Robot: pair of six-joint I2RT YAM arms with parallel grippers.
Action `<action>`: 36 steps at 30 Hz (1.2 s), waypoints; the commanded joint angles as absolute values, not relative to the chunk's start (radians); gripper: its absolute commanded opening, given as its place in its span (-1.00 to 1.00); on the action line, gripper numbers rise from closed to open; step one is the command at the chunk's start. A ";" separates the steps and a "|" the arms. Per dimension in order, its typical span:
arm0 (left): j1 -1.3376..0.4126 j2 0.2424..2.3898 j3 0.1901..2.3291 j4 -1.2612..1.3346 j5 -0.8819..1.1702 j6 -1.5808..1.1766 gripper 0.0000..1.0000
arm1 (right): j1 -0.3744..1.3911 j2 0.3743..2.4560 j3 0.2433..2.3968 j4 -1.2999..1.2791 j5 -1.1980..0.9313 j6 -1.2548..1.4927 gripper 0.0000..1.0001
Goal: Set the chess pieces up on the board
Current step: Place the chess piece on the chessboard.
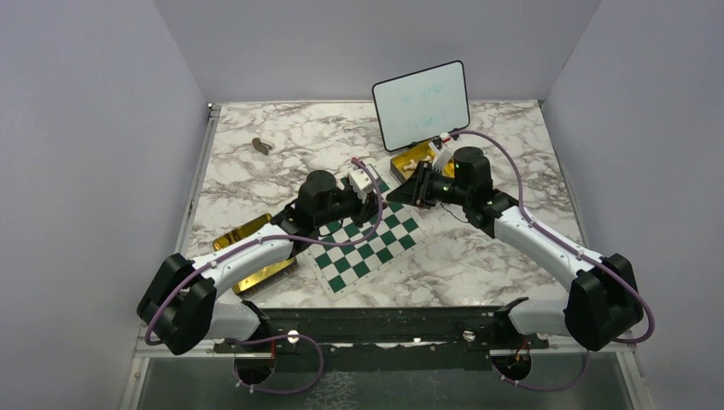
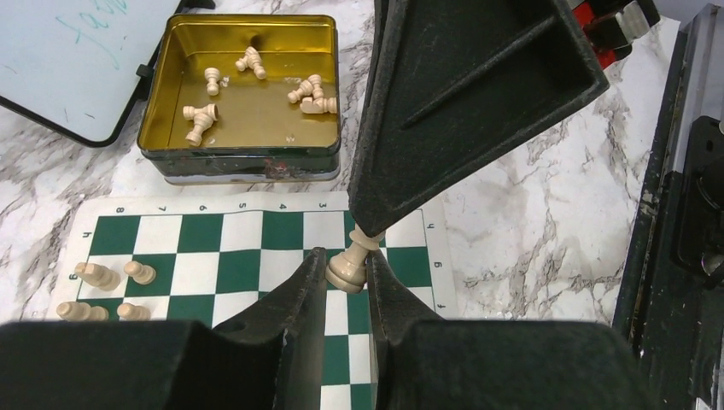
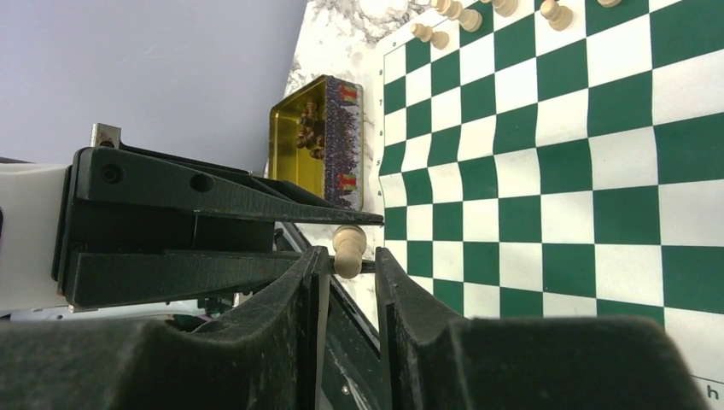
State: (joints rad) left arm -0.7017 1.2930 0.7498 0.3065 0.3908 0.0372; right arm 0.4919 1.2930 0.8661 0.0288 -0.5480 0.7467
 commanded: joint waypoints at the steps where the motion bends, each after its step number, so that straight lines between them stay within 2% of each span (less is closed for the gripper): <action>1: -0.705 1.260 0.738 0.353 0.376 0.014 -0.86 | 0.497 1.305 0.852 0.107 -0.581 0.785 -0.40; 13: -0.706 1.252 0.726 0.371 0.370 0.005 -0.87 | 0.511 1.315 0.845 0.096 -0.582 0.811 -0.46; 18: -0.706 1.253 0.726 0.376 0.363 -0.032 -0.87 | 0.512 1.309 0.850 0.072 -0.576 0.803 -0.57; 22: -0.705 1.256 0.725 0.379 0.347 -0.041 -0.84 | 0.516 1.296 0.860 0.047 -0.546 0.785 -0.73; 26: -0.705 1.255 0.717 0.382 0.318 -0.049 -0.42 | 0.516 1.284 0.881 0.014 -0.485 0.765 -0.83; 36: -0.706 1.225 0.668 0.378 0.328 -0.058 0.17 | 0.516 1.347 0.979 -0.109 -0.333 0.665 -0.86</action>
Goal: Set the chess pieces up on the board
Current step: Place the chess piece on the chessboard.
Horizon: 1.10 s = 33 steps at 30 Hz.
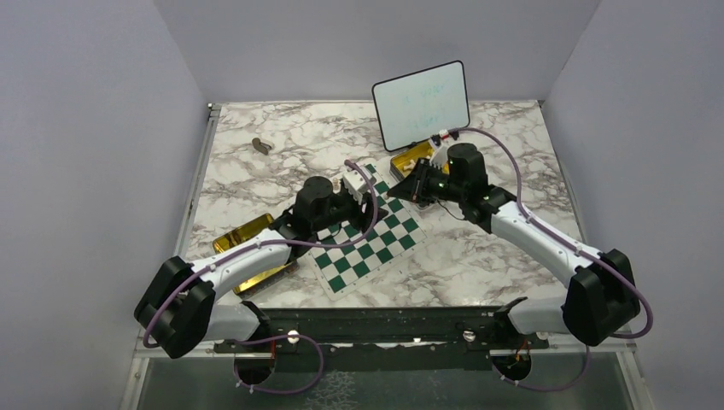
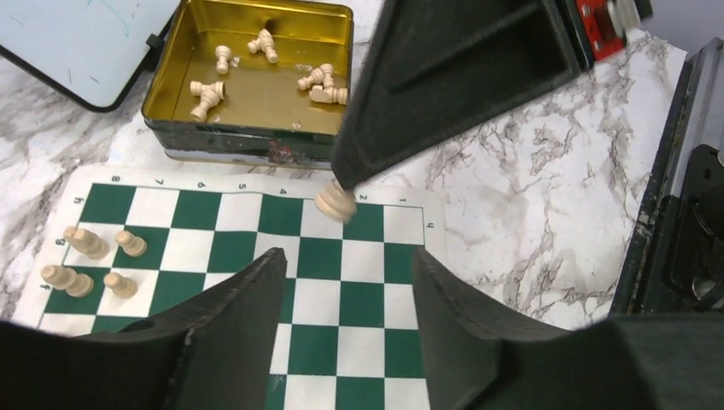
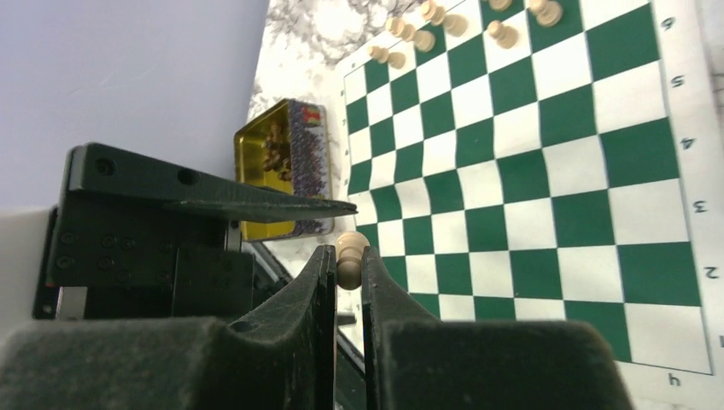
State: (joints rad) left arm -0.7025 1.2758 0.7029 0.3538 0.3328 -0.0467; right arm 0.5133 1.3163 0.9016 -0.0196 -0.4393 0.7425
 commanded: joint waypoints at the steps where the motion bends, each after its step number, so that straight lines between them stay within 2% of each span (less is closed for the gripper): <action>1: -0.706 1.211 0.656 0.371 0.327 -0.061 0.25 | 0.517 1.365 1.005 -0.142 -0.313 0.638 -0.86; 4: -0.705 1.172 0.629 0.332 0.313 -0.069 0.63 | 0.517 1.427 1.100 -0.263 -0.253 0.550 -0.86; 5: -0.705 1.160 0.624 0.310 0.299 -0.069 0.91 | 0.517 1.447 1.131 -0.297 -0.236 0.528 -0.86; 6: -0.704 1.149 0.620 0.288 0.279 -0.070 0.97 | 0.516 1.468 1.161 -0.325 -0.222 0.505 -0.86; 15: -0.631 1.049 0.628 0.167 0.090 -0.166 0.98 | 0.528 1.651 1.402 -0.494 -0.100 0.375 -0.85; 22: -0.421 0.997 0.640 0.062 0.136 -0.312 0.98 | 0.592 1.829 1.571 -0.566 -0.008 0.312 -0.86; 28: -0.383 0.928 0.647 -0.071 0.114 -0.177 0.98 | 0.628 1.971 1.709 -0.617 0.066 0.284 -0.85; 33: -0.384 0.879 0.630 -0.077 0.109 -0.130 0.98 | 0.635 2.092 1.823 -0.658 0.097 0.262 -0.85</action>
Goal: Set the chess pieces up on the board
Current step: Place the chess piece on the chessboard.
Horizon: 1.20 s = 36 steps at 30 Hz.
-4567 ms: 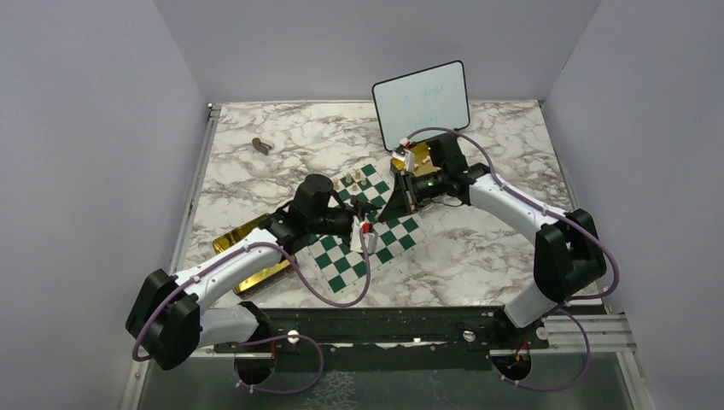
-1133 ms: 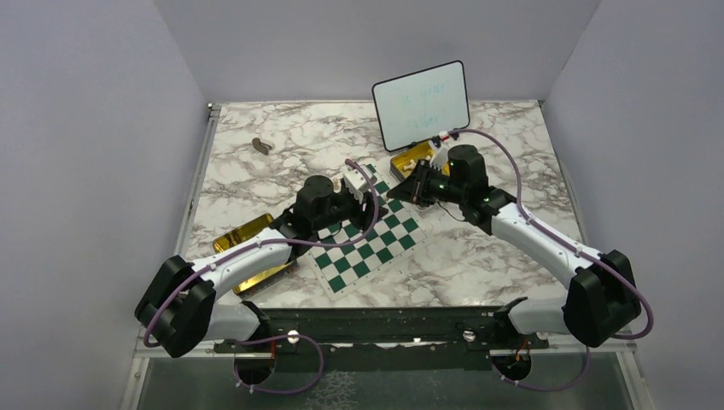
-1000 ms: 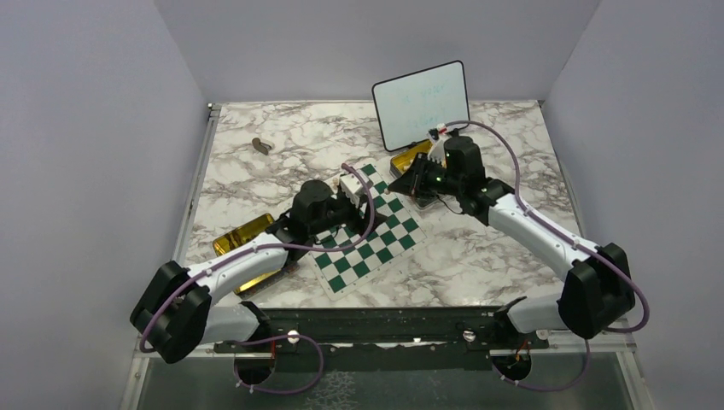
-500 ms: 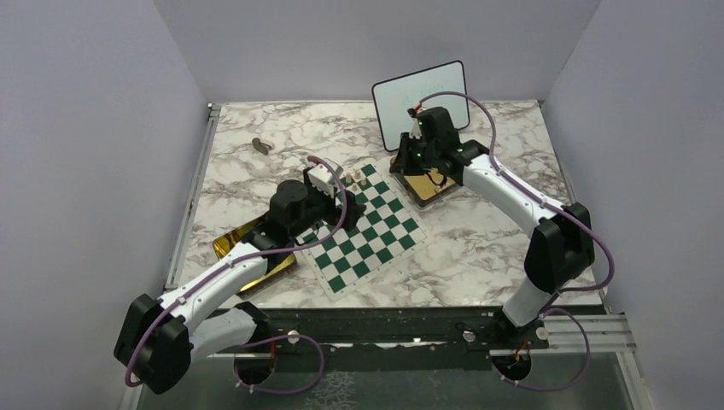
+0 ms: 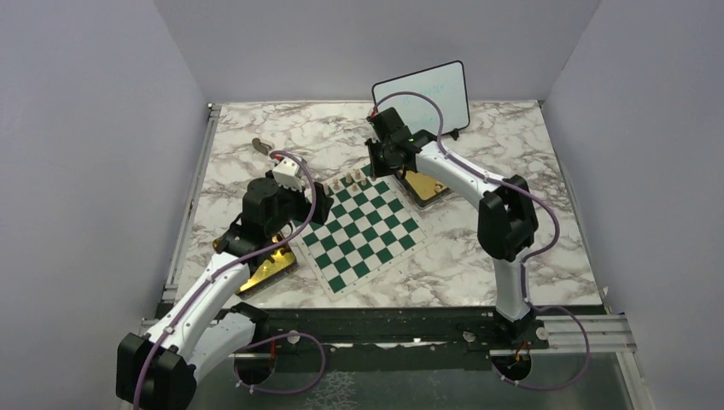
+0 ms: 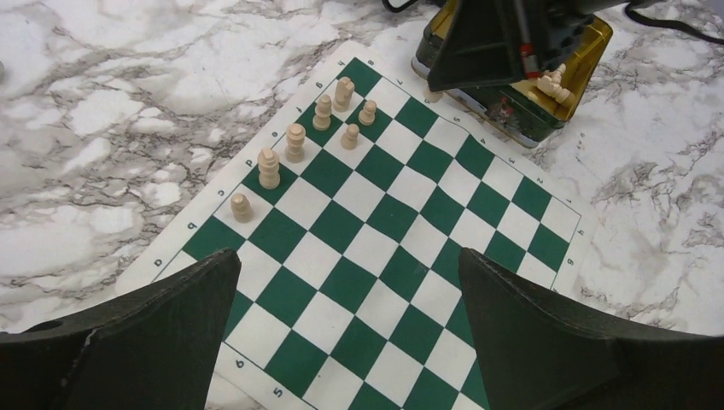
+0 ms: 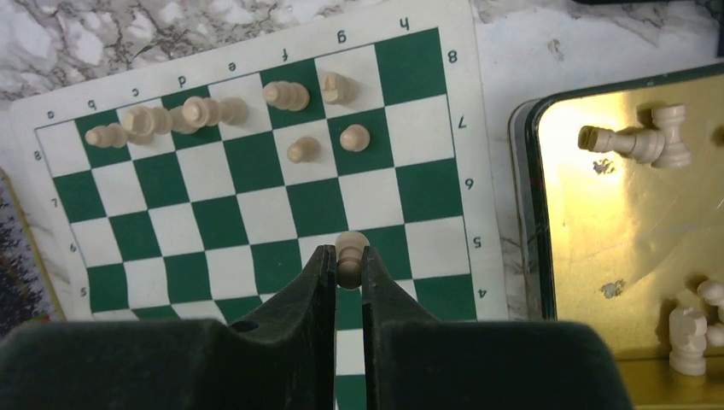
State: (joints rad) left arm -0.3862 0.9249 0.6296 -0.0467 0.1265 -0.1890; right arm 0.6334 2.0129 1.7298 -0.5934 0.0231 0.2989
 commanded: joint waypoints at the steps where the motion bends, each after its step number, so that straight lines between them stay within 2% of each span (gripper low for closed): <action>1: -0.385 0.875 0.633 -0.077 0.116 -0.128 0.98 | 0.637 2.117 1.843 -0.665 0.105 0.259 -0.85; 10: -0.385 0.852 0.633 -0.087 0.087 -0.136 0.98 | 0.646 2.255 2.003 -0.742 0.204 0.223 -0.85; 36: -0.384 0.847 0.628 -0.089 0.098 -0.132 0.98 | 0.645 2.398 2.119 -0.755 0.182 0.229 -0.79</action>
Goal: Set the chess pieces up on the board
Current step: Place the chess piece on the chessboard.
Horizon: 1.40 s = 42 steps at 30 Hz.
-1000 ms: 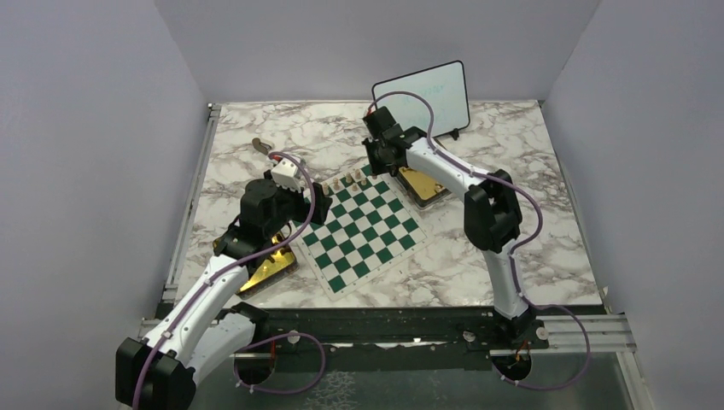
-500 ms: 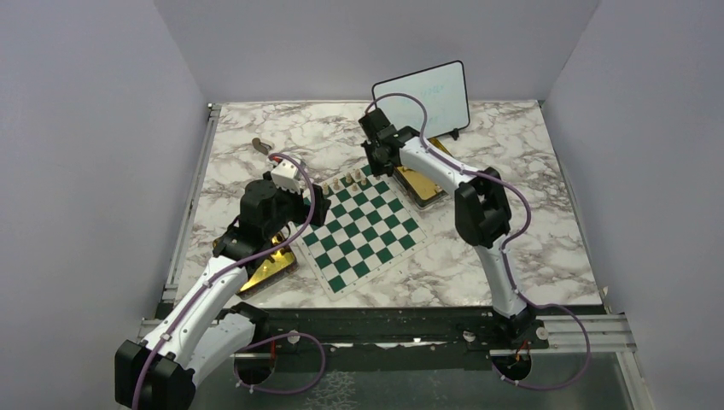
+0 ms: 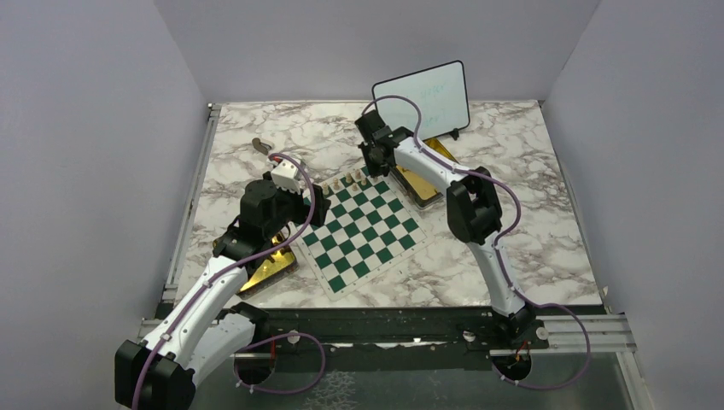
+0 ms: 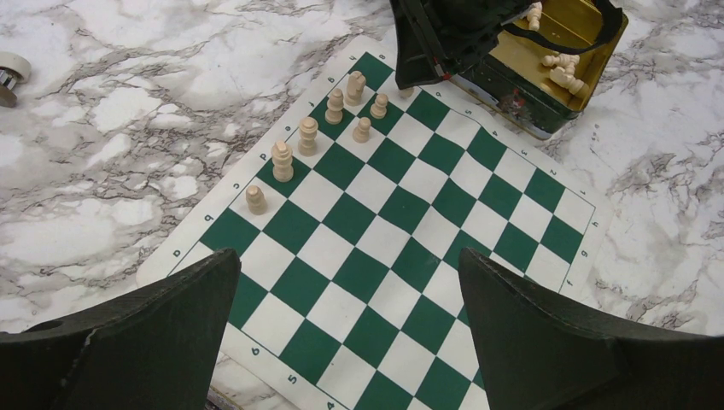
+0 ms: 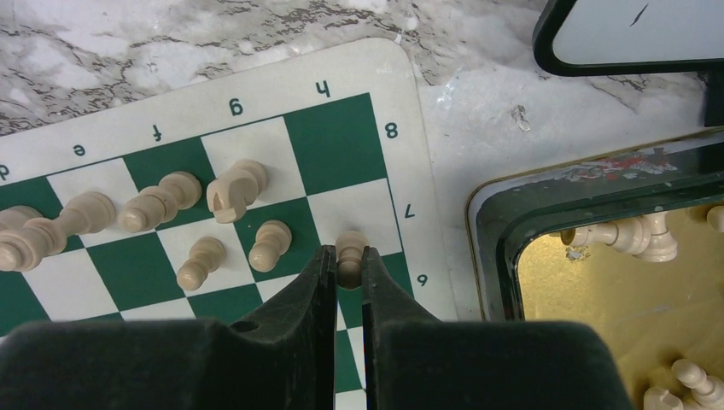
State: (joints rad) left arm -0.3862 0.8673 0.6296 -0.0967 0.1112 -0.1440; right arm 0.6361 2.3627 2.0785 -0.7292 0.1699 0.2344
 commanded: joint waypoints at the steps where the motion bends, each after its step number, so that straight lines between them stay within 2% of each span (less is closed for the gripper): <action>1: -0.385 0.847 0.628 -0.090 0.097 -0.132 0.98 | 0.643 2.400 2.121 -0.756 0.182 0.229 -0.79; 10: -0.384 0.847 0.629 -0.090 0.100 -0.135 0.98 | 0.643 2.431 2.142 -0.758 0.183 0.221 -0.74; 26: -0.385 0.843 0.628 -0.102 0.102 -0.136 0.98 | 0.644 2.437 2.141 -0.750 0.177 0.219 -0.50; 42: -0.385 0.835 0.627 -0.107 0.107 -0.135 0.98 | 0.643 2.325 2.174 -0.756 0.202 0.226 -0.24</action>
